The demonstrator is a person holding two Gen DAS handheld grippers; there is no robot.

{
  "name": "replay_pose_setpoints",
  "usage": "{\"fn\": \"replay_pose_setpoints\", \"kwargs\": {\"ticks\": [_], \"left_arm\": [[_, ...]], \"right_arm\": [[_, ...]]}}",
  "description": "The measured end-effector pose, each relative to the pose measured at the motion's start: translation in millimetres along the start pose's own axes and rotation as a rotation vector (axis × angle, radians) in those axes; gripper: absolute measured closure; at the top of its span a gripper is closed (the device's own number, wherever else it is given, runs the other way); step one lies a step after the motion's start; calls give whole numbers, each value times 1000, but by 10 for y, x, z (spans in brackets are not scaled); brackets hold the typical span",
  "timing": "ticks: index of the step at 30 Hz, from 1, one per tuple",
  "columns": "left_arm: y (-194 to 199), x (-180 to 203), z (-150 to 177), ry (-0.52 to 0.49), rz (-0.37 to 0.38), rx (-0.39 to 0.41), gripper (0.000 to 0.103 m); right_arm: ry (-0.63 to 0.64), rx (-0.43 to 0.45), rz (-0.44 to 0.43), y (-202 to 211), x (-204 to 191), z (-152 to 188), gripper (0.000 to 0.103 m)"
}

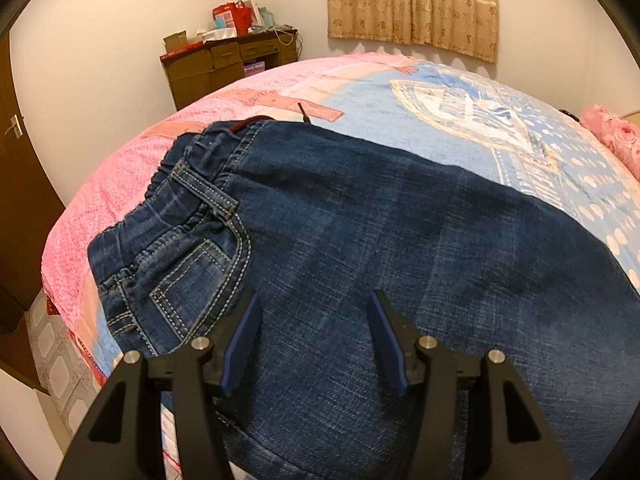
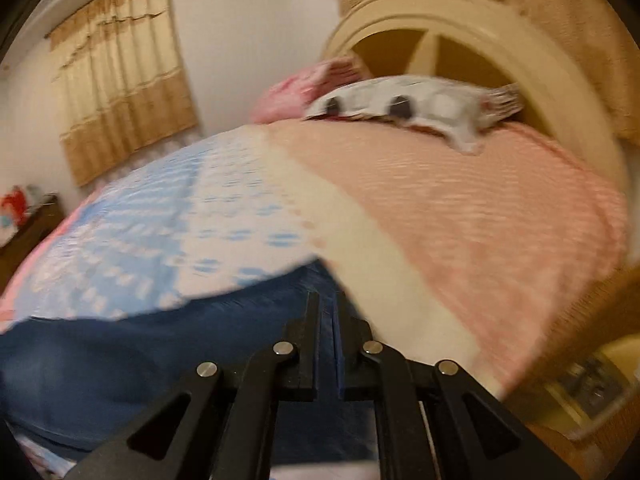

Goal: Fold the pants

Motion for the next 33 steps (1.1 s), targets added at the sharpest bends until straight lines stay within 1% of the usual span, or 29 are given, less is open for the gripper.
{"fn": "replay_pose_setpoints", "kwargs": {"ticks": [1,2,3,4,6,8,9,10,11,12,13,14,16,17,18,19,20,22,23,25,26,27,28,29,30,31,33], "left_arm": [[-3,-8,-1,4,5,-1,44],[-2,-9,-1,8,8,-2,44],[-2,-13,0,10,9,-3,44],[-3,-14,-3,9,9,-4,44],[-2,-8,-3,5,6,-2,44],[-5,-8,-2,4,5,-1,44],[-5,-10,-2,4,4,-1,44],[-3,-9,-1,4,5,-1,44],[-3,-11,-3,3,5,-1,44],[-3,-14,-2,4,6,-1,44],[-4,-8,0,5,7,-1,44],[-8,-10,0,7,9,-1,44],[-11,-11,-1,9,8,-1,43],[-15,-10,-4,9,6,-1,43],[-15,-8,-5,8,5,0,43],[-12,-6,-4,9,6,0,43],[-16,-6,-7,9,5,0,43],[-14,-5,-6,10,4,0,43],[-13,-5,-8,9,3,1,43],[-12,-7,-4,7,3,5,43],[-13,-6,-8,6,4,4,43],[-11,-6,-6,6,4,4,43],[-13,-12,-16,7,7,1,43],[-13,-18,-20,10,10,-1,43],[-13,-19,-16,12,12,-1,43],[-20,-30,-21,15,14,-3,42],[-20,-30,-19,15,14,-2,42]], "right_arm": [[-7,-23,-15,-91,-56,-47,72],[9,-59,-8,-241,-105,-88,54],[36,-72,12,-332,-140,-92,50],[73,-82,36,-429,-178,-67,48],[117,-135,54,-610,-266,24,48],[128,-222,91,-733,-265,207,48],[134,-199,98,-710,-280,231,49],[149,-189,104,-676,-283,246,56],[180,-201,102,-649,-313,269,81],[202,-211,96,-616,-337,278,88],[228,-218,101,-585,-377,281,88],[292,-196,152,-511,-413,273,89],[365,-128,201,-395,-477,226,89],[371,-83,216,-309,-487,168,90],[343,-31,217,-206,-469,81,90],[298,40,210,-75,-430,-36,90],[261,108,187,38,-406,-139,90],[229,193,163,168,-396,-275,90],[235,190,163,146,-404,-300,89],[257,148,173,-30,-402,-260,88],[256,120,155,-173,-387,-205,88],[243,75,125,-346,-364,-119,87],[224,30,101,-491,-338,-49,82],[191,-20,90,-637,-274,21,80],[133,-48,75,-740,-171,52,77],[69,-35,46,-733,-90,36,74],[-159,50,40,-547,230,-79,71]]}}
Point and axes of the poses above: each gripper's, at about its wrist camera, not at the fingertips, and y roughly against the way its jaws point, x to its right, z to its underside, the point moved 8 cm from there along -y, roughly the way its jaws point, and after that the axes turned 4 degrees about z, right-handed, at the moved point
